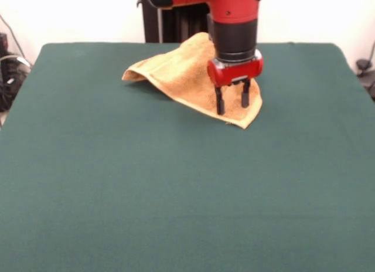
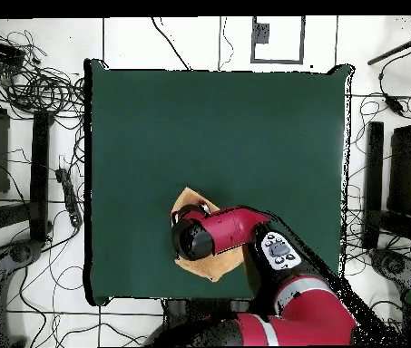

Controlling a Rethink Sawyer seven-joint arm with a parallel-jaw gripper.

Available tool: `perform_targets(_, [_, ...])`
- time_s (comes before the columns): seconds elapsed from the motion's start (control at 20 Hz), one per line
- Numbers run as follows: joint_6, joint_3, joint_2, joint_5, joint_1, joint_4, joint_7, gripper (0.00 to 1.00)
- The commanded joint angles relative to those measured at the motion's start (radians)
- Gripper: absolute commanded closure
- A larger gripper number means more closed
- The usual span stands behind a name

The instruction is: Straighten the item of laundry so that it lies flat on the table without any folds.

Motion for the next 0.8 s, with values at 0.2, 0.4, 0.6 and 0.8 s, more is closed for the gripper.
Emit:
perform_targets(0.2, [0.045,0.128,0.201,-0.125,-0.071,-0.182,-0.097,0.0])
perform_targets(0.4, [0.043,0.14,0.204,-0.132,-0.083,-0.183,-0.069,1.0])
perform_targets(0.6, [0.038,0.149,0.204,-0.143,-0.09,-0.186,-0.065,1.0])
perform_targets(0.8, [0.022,0.141,0.193,-0.167,-0.074,-0.199,-0.068,1.0])
